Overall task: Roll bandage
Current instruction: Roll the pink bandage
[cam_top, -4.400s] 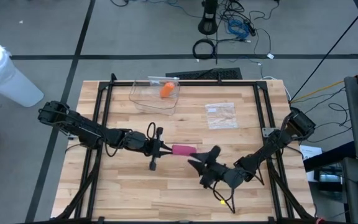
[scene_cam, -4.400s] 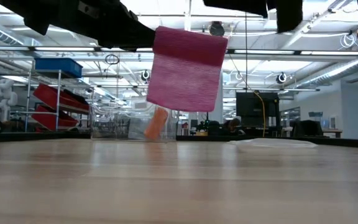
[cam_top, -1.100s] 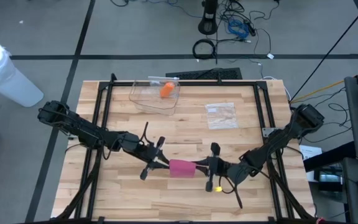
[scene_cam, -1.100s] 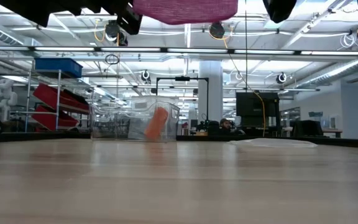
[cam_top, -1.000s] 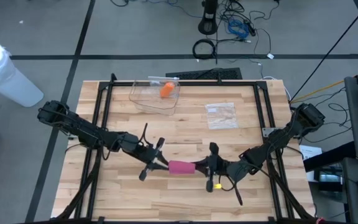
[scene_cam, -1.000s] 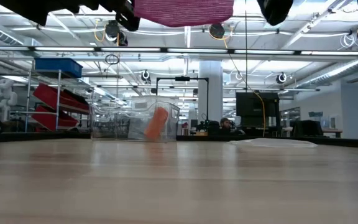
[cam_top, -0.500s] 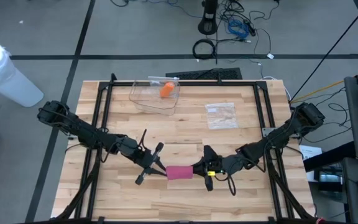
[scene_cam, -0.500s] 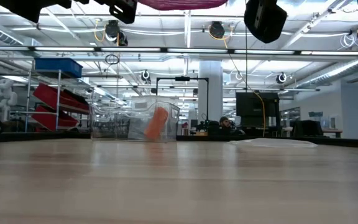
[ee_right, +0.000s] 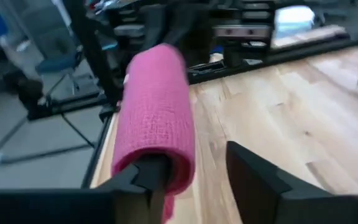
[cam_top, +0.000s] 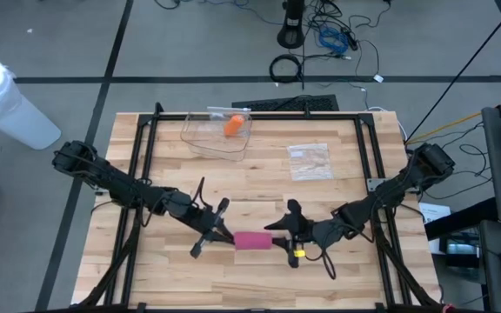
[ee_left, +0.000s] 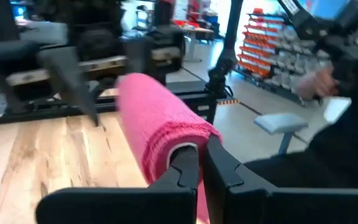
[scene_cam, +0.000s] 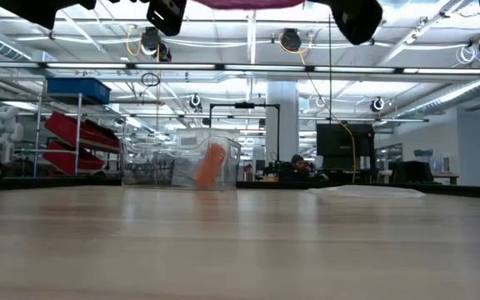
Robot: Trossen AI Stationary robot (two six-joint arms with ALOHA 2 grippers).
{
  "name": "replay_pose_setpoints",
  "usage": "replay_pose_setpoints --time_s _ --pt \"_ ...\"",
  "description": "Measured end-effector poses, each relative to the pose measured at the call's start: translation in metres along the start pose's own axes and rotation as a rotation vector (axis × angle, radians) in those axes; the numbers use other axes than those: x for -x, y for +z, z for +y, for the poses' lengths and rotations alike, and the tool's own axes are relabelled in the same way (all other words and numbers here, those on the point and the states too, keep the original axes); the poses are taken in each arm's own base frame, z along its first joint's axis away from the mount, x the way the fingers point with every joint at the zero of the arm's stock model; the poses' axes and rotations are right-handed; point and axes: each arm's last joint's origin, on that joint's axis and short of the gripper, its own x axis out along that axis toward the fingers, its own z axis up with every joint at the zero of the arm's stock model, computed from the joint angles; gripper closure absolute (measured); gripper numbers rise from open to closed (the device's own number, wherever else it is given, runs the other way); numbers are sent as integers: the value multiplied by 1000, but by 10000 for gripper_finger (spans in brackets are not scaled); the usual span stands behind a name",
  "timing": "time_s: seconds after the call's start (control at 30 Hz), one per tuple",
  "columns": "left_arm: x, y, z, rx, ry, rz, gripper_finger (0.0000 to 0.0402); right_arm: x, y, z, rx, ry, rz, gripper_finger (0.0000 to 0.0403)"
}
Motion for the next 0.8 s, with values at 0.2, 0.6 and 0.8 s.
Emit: replay_pose_setpoints --time_s 0.2,0.6,0.8 --pt "0 4 2 42 26 -37 400 17 1 13 237 -95 -43 229" --pt "0 5 1 93 5 -47 402 26 -3 21 619 -265 -61 238" --pt "0 5 1 129 0 -46 401 24 -4 23 802 -297 -47 238"
